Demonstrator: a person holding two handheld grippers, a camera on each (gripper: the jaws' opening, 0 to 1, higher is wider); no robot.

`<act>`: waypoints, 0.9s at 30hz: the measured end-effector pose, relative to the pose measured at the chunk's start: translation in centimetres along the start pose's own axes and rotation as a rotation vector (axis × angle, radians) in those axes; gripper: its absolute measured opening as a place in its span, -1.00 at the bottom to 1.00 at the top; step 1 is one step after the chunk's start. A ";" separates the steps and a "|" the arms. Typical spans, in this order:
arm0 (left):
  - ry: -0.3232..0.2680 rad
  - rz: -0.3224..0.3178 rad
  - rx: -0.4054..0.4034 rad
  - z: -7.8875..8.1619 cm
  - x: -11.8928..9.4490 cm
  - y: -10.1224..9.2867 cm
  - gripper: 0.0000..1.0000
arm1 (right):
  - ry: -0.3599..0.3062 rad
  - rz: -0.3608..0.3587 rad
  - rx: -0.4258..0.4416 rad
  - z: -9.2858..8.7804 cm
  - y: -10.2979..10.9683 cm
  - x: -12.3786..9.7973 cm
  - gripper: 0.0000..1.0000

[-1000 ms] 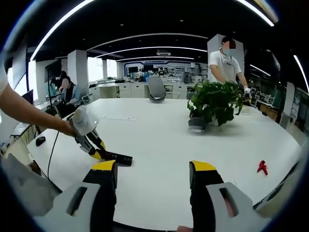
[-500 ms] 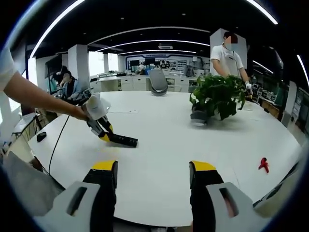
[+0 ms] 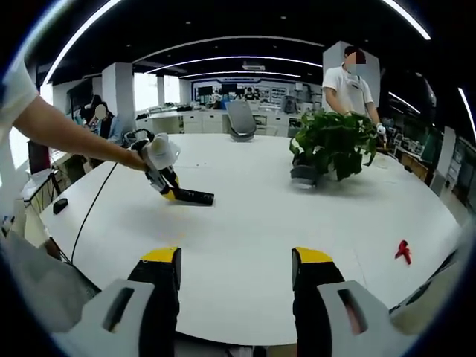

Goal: Press the specified remote control buttons in sequence, fully releasing each button before pressing the next.

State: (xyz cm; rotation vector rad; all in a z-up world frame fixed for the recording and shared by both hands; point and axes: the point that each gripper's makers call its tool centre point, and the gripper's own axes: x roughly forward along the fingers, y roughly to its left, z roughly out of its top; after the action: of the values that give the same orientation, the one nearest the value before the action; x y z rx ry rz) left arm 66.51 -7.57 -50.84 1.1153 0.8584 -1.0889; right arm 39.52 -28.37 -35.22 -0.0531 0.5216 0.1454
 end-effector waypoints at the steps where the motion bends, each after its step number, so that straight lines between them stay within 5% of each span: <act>1: 0.004 0.003 0.002 0.0 0.1 0.2 -0.53 | 0.005 0.001 0.004 -0.1 0.0 0.0 0.24; 10: 0.032 -0.002 0.025 -0.1 0.9 1.0 -0.53 | 0.006 -0.013 0.025 -0.2 -0.5 0.0 0.24; 19: 0.046 -0.073 0.050 0.0 0.8 0.7 -0.52 | 0.018 -0.007 0.022 -0.4 -0.3 0.1 0.24; 23: 0.050 -0.088 -0.017 -0.1 0.9 0.8 -0.51 | 0.021 -0.002 0.025 -0.4 -0.2 0.1 0.22; 27: 0.027 -0.078 0.064 0.0 0.7 0.8 -0.47 | 0.011 -0.005 0.025 -0.2 -0.3 0.0 0.22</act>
State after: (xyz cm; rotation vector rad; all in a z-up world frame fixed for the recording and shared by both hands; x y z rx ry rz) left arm 67.42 -7.70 -51.30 1.1600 0.8997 -1.1747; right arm 39.42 -28.70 -35.42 -0.0306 0.5340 0.1334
